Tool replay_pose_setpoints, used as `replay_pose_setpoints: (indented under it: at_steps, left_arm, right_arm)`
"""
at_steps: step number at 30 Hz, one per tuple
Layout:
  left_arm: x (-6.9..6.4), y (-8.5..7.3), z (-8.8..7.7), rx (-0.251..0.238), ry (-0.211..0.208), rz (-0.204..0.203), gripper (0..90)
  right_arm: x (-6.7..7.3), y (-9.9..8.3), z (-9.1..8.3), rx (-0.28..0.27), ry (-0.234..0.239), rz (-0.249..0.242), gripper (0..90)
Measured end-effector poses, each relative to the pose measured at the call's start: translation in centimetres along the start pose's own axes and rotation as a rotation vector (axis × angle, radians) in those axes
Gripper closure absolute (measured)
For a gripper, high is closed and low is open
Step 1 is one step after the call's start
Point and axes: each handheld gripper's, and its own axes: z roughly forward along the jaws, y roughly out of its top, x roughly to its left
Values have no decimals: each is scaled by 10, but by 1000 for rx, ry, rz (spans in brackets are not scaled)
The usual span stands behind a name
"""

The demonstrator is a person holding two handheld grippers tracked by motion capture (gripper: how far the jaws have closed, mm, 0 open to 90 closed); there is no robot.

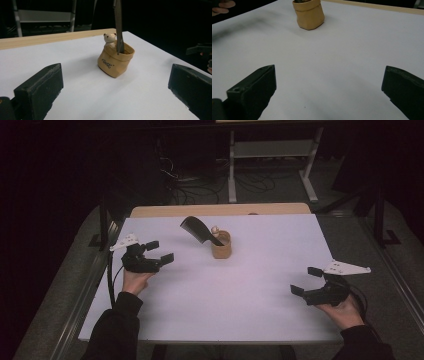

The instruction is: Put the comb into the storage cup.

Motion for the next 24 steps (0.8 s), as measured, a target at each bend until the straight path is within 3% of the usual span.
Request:
replay_pose_setpoints:
  at_steps: [9, 24]
  left_arm:
    - [-1, -11, -13, -2, 3, -7, 0]
    - [-4, -26, -35, -10, 49, 6, 0]
  right_arm:
    - [-1, -1, 0, 2, -3, -1, 0]
    - [-1, -2, 0, 14, -12, -2, 0]
